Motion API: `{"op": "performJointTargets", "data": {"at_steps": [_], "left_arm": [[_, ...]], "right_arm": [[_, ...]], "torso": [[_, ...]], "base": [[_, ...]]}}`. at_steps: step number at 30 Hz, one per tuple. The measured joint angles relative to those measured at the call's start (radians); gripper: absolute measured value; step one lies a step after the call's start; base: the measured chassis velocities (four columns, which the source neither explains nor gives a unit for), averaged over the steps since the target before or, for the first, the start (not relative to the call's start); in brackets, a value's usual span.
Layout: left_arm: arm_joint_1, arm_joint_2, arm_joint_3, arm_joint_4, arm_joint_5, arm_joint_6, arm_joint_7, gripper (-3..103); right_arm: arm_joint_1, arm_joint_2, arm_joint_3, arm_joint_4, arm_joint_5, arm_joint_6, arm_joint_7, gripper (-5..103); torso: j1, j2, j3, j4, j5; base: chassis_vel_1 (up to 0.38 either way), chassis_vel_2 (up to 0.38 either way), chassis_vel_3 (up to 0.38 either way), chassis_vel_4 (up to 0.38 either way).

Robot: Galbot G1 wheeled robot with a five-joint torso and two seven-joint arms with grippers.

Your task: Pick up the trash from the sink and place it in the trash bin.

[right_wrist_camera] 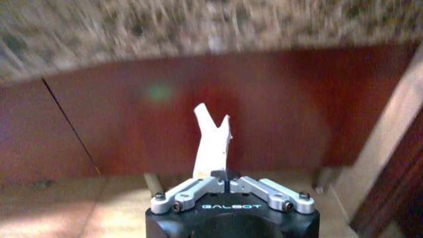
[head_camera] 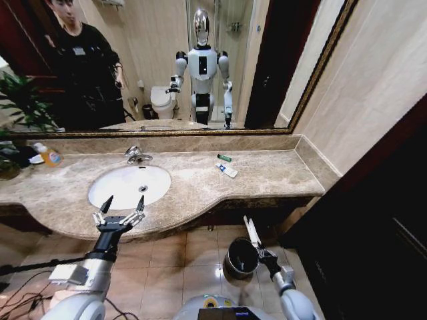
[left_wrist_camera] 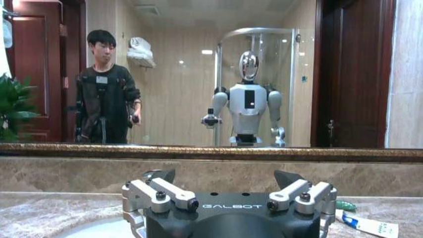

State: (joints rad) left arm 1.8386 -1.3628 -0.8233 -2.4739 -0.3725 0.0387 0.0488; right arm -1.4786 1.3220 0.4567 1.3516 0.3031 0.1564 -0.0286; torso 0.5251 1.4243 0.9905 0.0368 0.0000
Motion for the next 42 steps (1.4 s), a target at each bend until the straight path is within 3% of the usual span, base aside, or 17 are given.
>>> {"op": "performJointTargets", "data": {"at_steps": [8,21,22,24,25,27,29,32,33,35,37,38,40,42], "left_arm": [[0.0,0.0,0.0,0.0,0.0,0.0,0.0,100],[0.0,0.0,0.0,0.0,0.0,0.0,0.0,100],[0.0,0.0,0.0,0.0,0.0,0.0,0.0,100],[0.0,0.0,0.0,0.0,0.0,0.0,0.0,100],[0.0,0.0,0.0,0.0,0.0,0.0,0.0,100],[0.0,0.0,0.0,0.0,0.0,0.0,0.0,100],[0.0,0.0,0.0,0.0,0.0,0.0,0.0,100],[0.0,0.0,0.0,0.0,0.0,0.0,0.0,100],[0.0,0.0,0.0,0.0,0.0,0.0,0.0,100],[0.0,0.0,0.0,0.0,0.0,0.0,0.0,100],[0.0,0.0,0.0,0.0,0.0,0.0,0.0,100],[0.0,0.0,0.0,0.0,0.0,0.0,0.0,100],[0.0,0.0,0.0,0.0,0.0,0.0,0.0,100],[0.0,0.0,0.0,0.0,0.0,0.0,0.0,100]], "right_arm": [[0.081,0.03,-0.033,-0.184,-0.026,0.032,0.028,0],[0.095,0.066,-0.04,-0.204,-0.02,-0.009,0.019,0],[0.095,0.067,-0.04,-0.203,-0.02,-0.011,0.019,5],[0.095,0.067,-0.041,-0.203,-0.02,-0.012,0.02,5],[0.095,0.07,-0.041,-0.201,-0.021,-0.012,0.023,16],[0.095,0.071,-0.042,-0.199,-0.022,-0.011,0.027,27],[0.094,0.071,-0.042,-0.198,-0.022,-0.009,0.027,27],[0.092,0.069,-0.043,-0.198,-0.023,0.0,0.031,43],[0.092,0.069,-0.043,-0.198,-0.023,0.0,0.031,43],[0.091,0.062,-0.043,-0.198,-0.023,0.005,0.034,54],[0.09,0.059,-0.043,-0.198,-0.023,0.007,0.034,54],[0.087,0.052,-0.044,-0.196,-0.021,0.011,0.035,65],[0.086,0.049,-0.044,-0.195,-0.02,0.013,0.036,65],[0.082,0.039,-0.045,-0.192,-0.018,0.019,0.038,76]], "torso": [[0.0,0.0,0.0,0.0,0.0001],[0.0,0.0,0.0,0.0,-0.0001],[0.0,0.0,0.0,0.0,-0.0001],[0.0,0.0,0.0,0.0,-0.0001],[0.0,0.0,0.0,0.0,0.0],[0.0,0.0,0.0,0.0,0.0],[0.0,0.0,0.0,0.0,0.0],[0.0,0.0,0.0,0.0,0.0001],[0.0,0.0,0.0,0.0,0.0001],[0.0,0.0,0.0,0.0,0.0],[0.0,0.0,0.0,0.0,0.0001],[0.0,0.0,0.0,0.0,0.0],[0.0,0.0,0.0,0.0,0.0001],[0.0,0.0,0.0,0.0,0.0001]], "base": [[0.0,0.0,0.0,0.0],[0.0,0.0,0.0,0.0],[0.0,0.0,0.0,0.0],[0.0,0.0,0.0,0.0],[0.0,0.0,0.0,0.0],[0.0,0.0,0.0,0.0],[0.0,0.0,0.0,0.0],[0.0,0.0,0.0,0.0],[0.0,0.0,0.0,0.0],[0.0,0.0,0.0,0.0],[0.0,0.0,0.0,0.0],[0.0,0.0,0.0,0.0],[0.0,0.0,0.0,0.0],[0.0,0.0,0.0,0.0]]}}
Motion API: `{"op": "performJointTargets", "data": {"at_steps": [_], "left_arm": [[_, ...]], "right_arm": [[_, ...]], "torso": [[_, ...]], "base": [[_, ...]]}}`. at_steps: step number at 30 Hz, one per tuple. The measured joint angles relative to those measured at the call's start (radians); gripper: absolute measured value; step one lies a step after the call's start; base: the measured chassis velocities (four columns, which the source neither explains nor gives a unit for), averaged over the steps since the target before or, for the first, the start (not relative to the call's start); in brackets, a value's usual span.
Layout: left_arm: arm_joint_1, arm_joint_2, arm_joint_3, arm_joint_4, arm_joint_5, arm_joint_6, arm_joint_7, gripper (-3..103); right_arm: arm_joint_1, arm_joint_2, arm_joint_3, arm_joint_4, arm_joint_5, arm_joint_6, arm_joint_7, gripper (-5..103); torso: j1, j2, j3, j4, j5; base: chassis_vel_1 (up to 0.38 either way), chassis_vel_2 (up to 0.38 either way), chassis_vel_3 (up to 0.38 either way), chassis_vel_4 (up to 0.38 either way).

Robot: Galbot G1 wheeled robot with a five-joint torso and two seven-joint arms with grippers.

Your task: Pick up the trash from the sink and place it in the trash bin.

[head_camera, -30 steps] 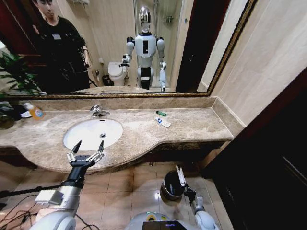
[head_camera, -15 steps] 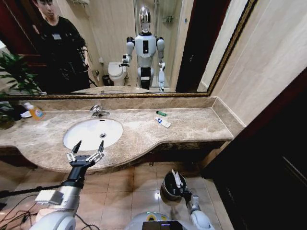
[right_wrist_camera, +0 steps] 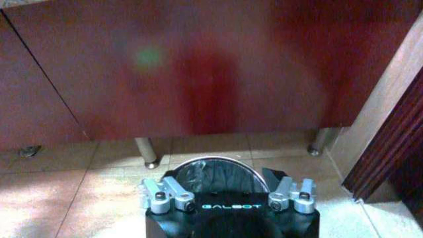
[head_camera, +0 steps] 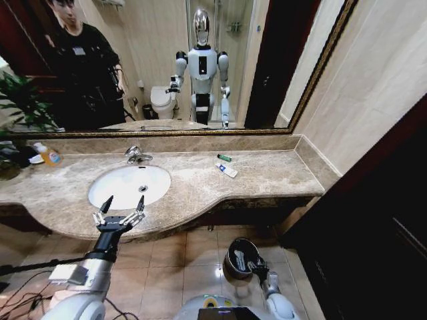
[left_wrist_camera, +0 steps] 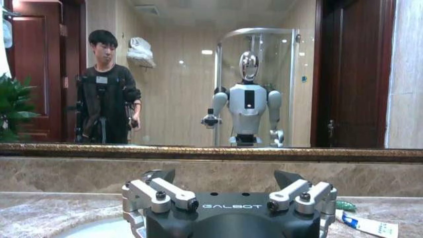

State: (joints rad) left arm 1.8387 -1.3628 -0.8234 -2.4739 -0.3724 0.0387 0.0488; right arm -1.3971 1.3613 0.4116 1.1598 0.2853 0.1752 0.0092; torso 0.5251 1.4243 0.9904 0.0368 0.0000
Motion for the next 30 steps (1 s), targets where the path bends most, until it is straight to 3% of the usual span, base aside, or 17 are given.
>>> {"op": "performJointTargets", "data": {"at_steps": [7,17,30], "left_arm": [[0.0,0.0,0.0,0.0,0.0,0.0,0.0,100],[0.0,0.0,0.0,0.0,0.0,0.0,0.0,100],[0.0,0.0,0.0,0.0,0.0,0.0,0.0,100]], "right_arm": [[-0.012,-0.008,-0.001,0.017,0.004,0.007,0.005,99],[-0.033,0.002,-0.002,0.052,-0.008,0.016,0.026,100],[-0.191,-0.039,0.047,0.432,-0.042,0.063,0.048,100]], "torso": [[0.0,0.0,0.0,0.0,0.0],[0.0,0.0,0.0,0.0,0.0001],[0.0,0.0,0.0,0.0,0.0]], "base": [[0.0,0.0,0.0,0.0],[0.0,0.0,0.0,0.0],[0.0,0.0,0.0,0.0]]}}
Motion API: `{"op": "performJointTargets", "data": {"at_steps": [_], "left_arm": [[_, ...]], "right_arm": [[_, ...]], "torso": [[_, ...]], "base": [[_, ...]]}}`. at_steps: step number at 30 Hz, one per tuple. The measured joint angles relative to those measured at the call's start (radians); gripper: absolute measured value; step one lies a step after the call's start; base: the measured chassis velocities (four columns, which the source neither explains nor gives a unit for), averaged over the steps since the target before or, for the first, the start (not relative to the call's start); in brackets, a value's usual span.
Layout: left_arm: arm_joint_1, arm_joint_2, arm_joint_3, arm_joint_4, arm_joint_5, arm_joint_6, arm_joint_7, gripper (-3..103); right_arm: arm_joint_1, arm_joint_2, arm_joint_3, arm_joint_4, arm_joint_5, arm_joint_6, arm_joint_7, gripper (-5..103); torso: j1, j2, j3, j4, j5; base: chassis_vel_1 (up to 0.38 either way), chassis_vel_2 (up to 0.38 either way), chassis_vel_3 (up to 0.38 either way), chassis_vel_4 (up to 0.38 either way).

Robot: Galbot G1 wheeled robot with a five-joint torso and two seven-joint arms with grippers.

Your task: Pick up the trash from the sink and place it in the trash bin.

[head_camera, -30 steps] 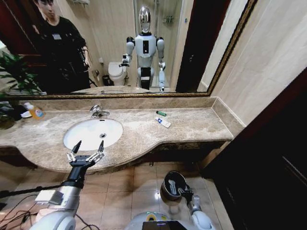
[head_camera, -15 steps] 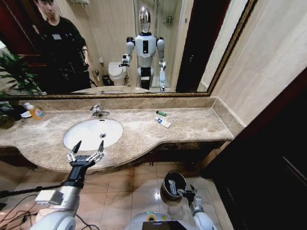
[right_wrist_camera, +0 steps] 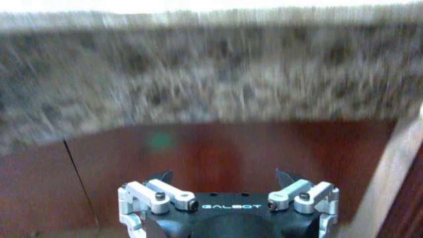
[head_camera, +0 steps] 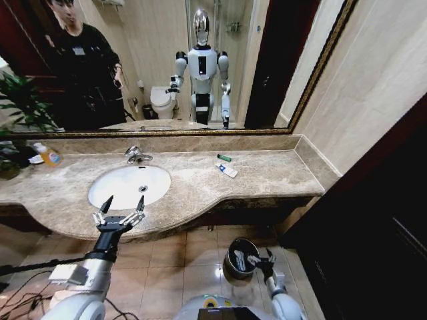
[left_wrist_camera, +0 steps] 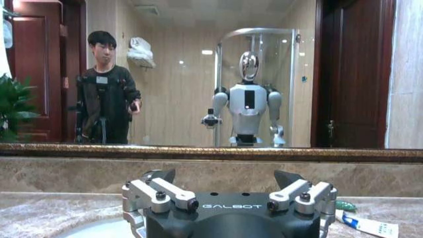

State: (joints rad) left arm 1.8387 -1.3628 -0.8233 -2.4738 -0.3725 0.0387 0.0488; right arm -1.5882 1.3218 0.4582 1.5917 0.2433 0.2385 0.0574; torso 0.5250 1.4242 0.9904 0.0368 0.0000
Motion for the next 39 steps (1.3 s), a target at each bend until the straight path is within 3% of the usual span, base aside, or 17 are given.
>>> {"op": "performJointTargets", "data": {"at_steps": [4,8,15,19,25,30,34,39], "left_arm": [[0.0,0.0,0.0,0.0,0.0,0.0,0.0,100],[0.0,0.0,0.0,0.0,0.0,0.0,0.0,100],[0.0,0.0,0.0,0.0,0.0,0.0,0.0,100],[0.0,0.0,0.0,0.0,0.0,0.0,0.0,100],[0.0,0.0,0.0,0.0,0.0,0.0,0.0,100],[0.0,0.0,0.0,0.0,0.0,0.0,0.0,100],[0.0,0.0,0.0,0.0,0.0,0.0,0.0,100],[0.0,0.0,0.0,0.0,0.0,0.0,0.0,100]], "right_arm": [[-0.081,-0.008,0.032,0.232,-0.052,0.01,-0.009,100],[-0.08,0.0,0.035,0.326,-0.065,-0.015,-0.008,100],[0.036,0.0,-0.005,0.459,-0.066,-0.152,-0.005,100],[0.172,-0.023,-0.051,0.425,-0.034,-0.251,-0.006,100],[0.325,-0.067,-0.099,0.345,0.004,-0.317,-0.01,100],[0.506,-0.123,-0.169,0.248,0.116,-0.42,-0.009,100],[0.629,-0.152,-0.242,0.15,0.192,-0.467,-0.013,100],[0.756,-0.162,-0.304,0.026,0.216,-0.469,-0.02,100]], "torso": [[0.0,0.0,0.0,-0.0003,0.0],[0.0,0.0,0.0,0.0,-0.0002],[0.0,0.0,0.0,-0.0001,-0.0001],[0.0,0.0,0.0,0.0,0.0],[0.0,0.0,0.0,0.0,0.0001],[0.0,0.0,0.0,0.0,0.0],[0.0,0.0,0.0,0.0,0.0001],[0.0,0.0,0.0,0.0,0.0002]], "base": [[0.0,0.0,0.0,0.0],[0.0,0.0,0.0,0.0],[0.0,0.0,0.0,0.0],[0.0,0.0,0.0,0.0],[0.0,0.0,0.0,0.0],[0.0,0.0,0.0,0.0],[0.0,0.0,0.0,0.0],[0.0,0.0,0.0,0.0]]}}
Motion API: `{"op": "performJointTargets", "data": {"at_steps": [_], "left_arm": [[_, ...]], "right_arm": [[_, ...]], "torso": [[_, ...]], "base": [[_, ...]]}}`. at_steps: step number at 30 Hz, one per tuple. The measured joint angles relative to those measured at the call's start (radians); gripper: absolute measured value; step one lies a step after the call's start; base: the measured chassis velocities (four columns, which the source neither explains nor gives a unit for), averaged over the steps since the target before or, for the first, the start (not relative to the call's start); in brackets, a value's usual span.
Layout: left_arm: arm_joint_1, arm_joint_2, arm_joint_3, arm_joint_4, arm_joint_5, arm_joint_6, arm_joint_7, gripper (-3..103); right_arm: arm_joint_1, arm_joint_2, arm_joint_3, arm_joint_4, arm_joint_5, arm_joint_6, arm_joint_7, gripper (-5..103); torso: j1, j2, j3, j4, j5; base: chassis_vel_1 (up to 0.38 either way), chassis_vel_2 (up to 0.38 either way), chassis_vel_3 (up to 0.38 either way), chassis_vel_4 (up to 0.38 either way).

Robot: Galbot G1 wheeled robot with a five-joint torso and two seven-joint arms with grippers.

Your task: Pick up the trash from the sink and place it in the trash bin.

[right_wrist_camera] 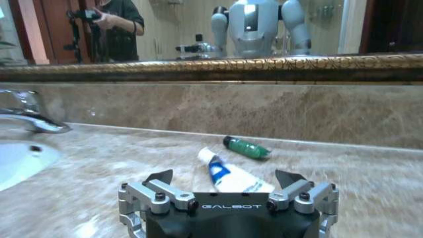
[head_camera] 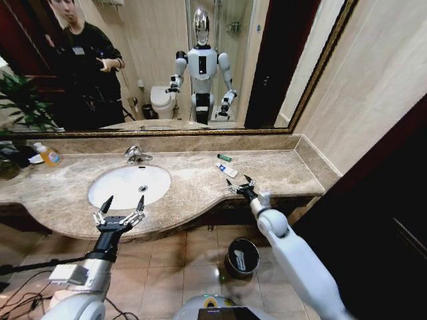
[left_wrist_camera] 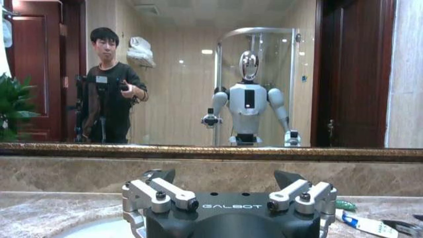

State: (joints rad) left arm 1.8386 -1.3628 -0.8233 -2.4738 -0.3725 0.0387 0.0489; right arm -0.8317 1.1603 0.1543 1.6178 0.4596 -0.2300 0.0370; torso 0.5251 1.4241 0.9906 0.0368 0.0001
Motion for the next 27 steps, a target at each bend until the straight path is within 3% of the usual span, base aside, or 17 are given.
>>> {"op": "performJointTargets", "data": {"at_steps": [6,16,27], "left_arm": [[0.0,0.0,0.0,0.0,0.0,0.0,0.0,100],[0.0,0.0,0.0,0.0,0.0,0.0,0.0,100],[0.0,0.0,0.0,0.0,0.0,0.0,0.0,100]], "right_arm": [[0.191,0.034,-0.086,-0.215,0.006,0.02,-0.021,100],[0.283,0.121,-0.151,-0.346,0.008,0.026,-0.023,100],[0.37,0.155,-0.178,-0.471,0.032,0.016,-0.031,100]], "torso": [[0.0,0.0,0.0,0.0,-0.0003],[0.0,0.0,0.0,0.0,-0.0002],[0.0,0.0,0.0,0.0,-0.0003]], "base": [[0.0,0.0,0.0,0.0],[0.0,0.0,0.0,0.0],[0.0,0.0,0.0,0.0]]}}
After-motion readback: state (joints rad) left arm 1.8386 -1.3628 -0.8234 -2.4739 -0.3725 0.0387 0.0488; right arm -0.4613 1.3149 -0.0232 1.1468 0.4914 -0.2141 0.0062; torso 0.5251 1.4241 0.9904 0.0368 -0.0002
